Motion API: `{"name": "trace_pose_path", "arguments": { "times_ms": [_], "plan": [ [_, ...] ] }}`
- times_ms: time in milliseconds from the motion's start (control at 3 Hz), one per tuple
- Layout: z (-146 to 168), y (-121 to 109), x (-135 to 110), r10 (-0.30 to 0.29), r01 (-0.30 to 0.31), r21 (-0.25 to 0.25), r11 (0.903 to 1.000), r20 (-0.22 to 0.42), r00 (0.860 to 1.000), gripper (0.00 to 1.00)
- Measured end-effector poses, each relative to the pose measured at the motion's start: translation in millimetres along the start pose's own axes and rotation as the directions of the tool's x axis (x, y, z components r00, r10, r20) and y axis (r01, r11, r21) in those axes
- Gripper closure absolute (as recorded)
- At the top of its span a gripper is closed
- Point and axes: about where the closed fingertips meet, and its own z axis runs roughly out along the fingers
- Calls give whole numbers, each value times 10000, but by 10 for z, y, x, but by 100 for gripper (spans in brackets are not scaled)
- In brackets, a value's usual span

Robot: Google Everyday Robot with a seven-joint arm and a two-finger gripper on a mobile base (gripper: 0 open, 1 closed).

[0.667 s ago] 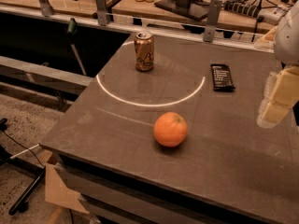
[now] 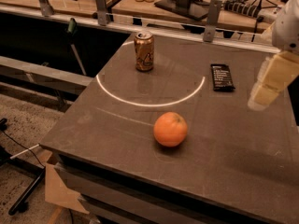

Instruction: Move rxbar chocolate near orange

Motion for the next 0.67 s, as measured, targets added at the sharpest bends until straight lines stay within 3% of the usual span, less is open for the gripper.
{"name": "trace_pose_path", "arguments": {
  "times_ms": [333, 667],
  "plan": [
    [98, -446, 10, 1820, -1805, 423, 9827, -351, 9827, 0],
    [86, -512, -15, 2854, -2838, 576, 9571, -217, 9582, 0]
  ]
}}
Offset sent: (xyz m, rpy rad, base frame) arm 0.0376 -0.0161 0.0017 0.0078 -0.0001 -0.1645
